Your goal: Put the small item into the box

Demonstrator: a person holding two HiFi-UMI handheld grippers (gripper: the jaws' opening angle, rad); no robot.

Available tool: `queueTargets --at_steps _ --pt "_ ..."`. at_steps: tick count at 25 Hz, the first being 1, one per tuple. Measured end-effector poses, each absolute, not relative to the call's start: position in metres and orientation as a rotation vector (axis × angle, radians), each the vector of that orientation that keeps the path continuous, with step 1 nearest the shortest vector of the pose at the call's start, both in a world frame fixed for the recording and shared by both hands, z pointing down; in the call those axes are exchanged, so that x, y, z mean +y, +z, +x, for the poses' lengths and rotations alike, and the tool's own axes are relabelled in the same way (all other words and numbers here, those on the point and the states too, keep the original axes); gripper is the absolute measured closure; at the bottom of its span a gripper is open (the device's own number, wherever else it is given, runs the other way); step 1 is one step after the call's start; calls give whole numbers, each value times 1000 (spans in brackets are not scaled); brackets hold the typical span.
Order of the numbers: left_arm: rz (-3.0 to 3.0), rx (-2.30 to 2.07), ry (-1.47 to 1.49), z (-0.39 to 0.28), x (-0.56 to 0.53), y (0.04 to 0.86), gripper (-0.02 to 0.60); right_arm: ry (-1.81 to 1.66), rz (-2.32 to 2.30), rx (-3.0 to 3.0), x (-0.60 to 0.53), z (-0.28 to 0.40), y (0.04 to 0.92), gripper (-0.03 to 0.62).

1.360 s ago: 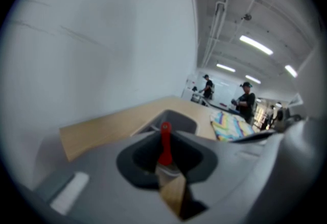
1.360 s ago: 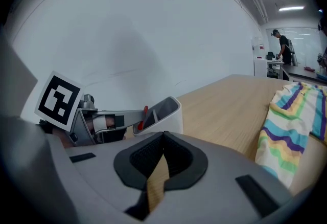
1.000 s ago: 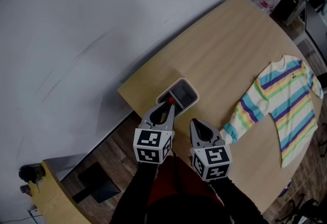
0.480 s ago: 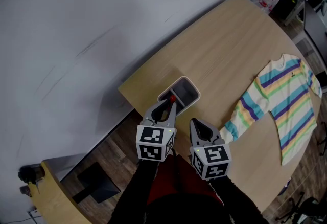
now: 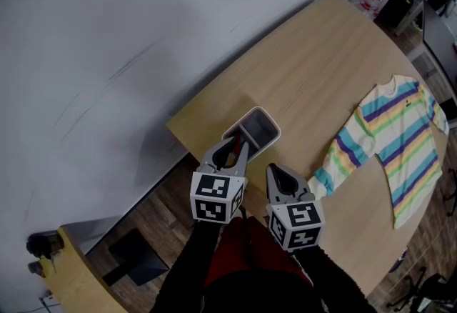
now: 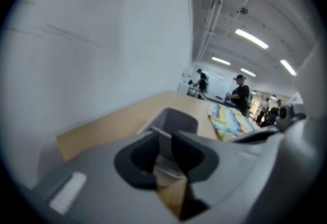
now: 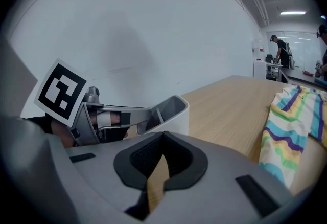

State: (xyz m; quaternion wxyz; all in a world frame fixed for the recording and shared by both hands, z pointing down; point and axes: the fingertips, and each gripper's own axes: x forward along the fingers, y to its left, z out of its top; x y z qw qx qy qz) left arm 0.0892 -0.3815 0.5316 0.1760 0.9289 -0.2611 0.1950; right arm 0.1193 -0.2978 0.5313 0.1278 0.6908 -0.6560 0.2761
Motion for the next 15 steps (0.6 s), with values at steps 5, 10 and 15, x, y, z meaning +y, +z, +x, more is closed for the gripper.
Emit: queueTargets --at_steps 5,10,15 --pt "2644 -754 540 87 -385 519 522 773 2037 -1915 -301 121 518 586" --pt "2673 -782 500 80 -387 499 548 730 2053 -1930 -302 120 501 586" --pt "2696 -806 461 70 -387 482 574 679 2058 -1950 -303 116 485 586"
